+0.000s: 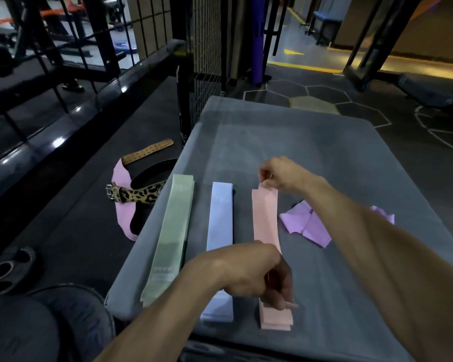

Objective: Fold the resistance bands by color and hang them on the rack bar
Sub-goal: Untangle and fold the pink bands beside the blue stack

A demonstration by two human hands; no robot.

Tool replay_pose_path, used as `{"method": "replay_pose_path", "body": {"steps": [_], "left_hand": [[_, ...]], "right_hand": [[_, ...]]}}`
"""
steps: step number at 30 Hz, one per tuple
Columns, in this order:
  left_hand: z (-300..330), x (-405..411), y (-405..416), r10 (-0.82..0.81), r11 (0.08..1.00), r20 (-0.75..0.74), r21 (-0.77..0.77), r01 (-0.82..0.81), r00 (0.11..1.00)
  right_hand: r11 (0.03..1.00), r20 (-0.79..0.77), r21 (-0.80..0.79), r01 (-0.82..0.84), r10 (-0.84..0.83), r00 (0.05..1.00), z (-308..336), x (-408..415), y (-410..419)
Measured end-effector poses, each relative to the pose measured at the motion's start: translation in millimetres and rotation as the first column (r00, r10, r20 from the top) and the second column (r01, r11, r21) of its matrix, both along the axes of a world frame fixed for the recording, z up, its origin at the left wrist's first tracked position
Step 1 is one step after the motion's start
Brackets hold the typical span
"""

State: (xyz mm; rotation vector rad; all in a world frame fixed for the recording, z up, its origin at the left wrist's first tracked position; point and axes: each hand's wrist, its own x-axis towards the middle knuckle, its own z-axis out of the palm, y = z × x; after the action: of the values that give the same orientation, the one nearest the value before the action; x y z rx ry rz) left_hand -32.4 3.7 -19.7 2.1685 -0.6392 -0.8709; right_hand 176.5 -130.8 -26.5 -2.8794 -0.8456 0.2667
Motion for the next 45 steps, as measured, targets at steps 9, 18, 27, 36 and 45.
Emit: {"method": "replay_pose_path", "body": {"steps": [9, 18, 27, 36, 45], "left_hand": [[-11, 3, -10, -0.01, 1.0, 0.007, 0.009, 0.01, 1.0], [-17, 0, -15, 0.009, 0.998, 0.067, 0.065, -0.014, 0.998], [-16, -10, -17, -0.062, 0.983, 0.176, 0.183, 0.029, 0.982], [-11, -39, -1, -0.006, 0.962, 0.409, 0.252, -0.106, 0.912], [-13, -64, -20, -0.126, 0.905, 0.549, 0.405, -0.131, 0.826]], "right_hand": [[0.994, 0.013, -0.102, -0.026, 0.028, 1.0, -18, 3, 15], [0.992, 0.028, -0.119, 0.033, -0.03, 0.999, -29, -1, 14], [0.975, 0.081, 0.139, 0.176, -0.188, 0.979, -10, -81, -19], [0.862, -0.607, 0.062, 0.504, -0.368, 0.704, -7, -212, -65], [0.712, -0.725, 0.253, 0.655, -0.308, 0.616, -19, -257, -81]]}}
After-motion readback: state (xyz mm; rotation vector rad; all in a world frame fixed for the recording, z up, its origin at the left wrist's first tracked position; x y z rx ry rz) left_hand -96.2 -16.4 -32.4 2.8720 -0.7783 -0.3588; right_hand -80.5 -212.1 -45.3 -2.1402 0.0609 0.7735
